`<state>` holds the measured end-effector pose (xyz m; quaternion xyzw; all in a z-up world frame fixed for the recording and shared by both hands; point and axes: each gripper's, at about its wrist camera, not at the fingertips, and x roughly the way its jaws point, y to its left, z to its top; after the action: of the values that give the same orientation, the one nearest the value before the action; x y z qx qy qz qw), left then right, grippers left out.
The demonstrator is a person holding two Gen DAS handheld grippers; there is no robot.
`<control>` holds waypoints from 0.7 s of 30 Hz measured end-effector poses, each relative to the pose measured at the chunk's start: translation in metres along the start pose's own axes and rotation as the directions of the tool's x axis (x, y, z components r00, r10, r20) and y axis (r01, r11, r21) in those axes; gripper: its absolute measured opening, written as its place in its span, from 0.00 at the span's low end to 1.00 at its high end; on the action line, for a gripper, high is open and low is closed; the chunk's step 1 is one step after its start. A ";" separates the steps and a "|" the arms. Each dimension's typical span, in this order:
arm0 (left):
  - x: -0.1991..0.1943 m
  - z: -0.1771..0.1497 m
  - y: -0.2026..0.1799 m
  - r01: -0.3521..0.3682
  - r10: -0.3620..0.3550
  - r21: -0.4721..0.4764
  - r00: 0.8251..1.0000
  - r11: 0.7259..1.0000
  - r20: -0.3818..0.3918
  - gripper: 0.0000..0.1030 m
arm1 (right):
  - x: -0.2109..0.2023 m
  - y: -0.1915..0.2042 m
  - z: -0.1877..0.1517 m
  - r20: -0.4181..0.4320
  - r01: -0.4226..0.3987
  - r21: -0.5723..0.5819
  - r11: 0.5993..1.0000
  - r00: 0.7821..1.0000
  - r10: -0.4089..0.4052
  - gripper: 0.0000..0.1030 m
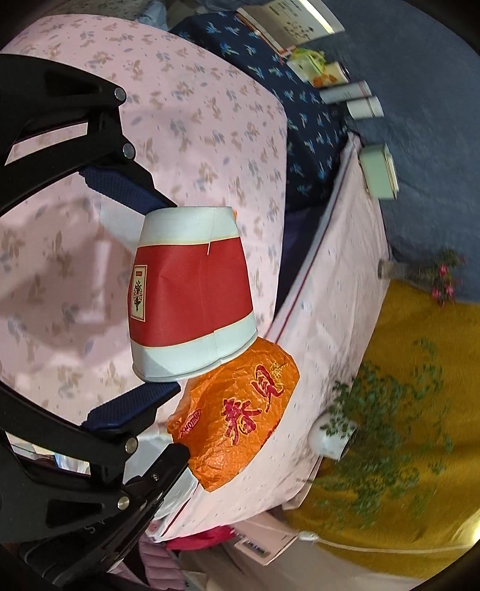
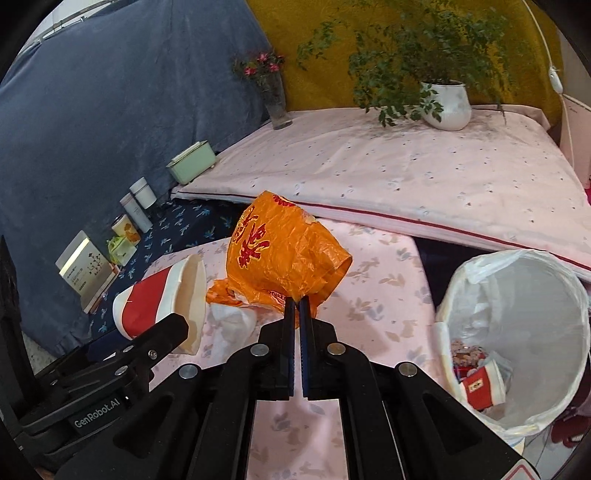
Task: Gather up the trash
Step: 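Carry the paper cup and orange bag with both grippers over the bin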
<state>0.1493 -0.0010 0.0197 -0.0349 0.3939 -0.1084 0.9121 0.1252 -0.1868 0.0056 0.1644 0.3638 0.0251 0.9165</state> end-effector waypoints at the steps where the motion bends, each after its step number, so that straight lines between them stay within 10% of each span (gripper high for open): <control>1: 0.000 0.000 -0.010 0.009 -0.009 0.015 1.000 1.000 0.001 0.82 | -0.006 -0.010 0.000 0.008 0.013 0.013 1.000 1.000 -0.013 0.03; 21: 0.024 -0.033 -0.179 0.238 -0.215 0.256 0.970 0.937 -0.114 0.82 | -0.067 -0.160 -0.029 0.038 0.190 0.255 0.948 0.978 -0.206 0.03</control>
<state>0.1110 -0.1799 0.0070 0.0479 0.4071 -0.2661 0.8724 0.0443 -0.3407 -0.0210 0.2418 0.3492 -0.1184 0.8975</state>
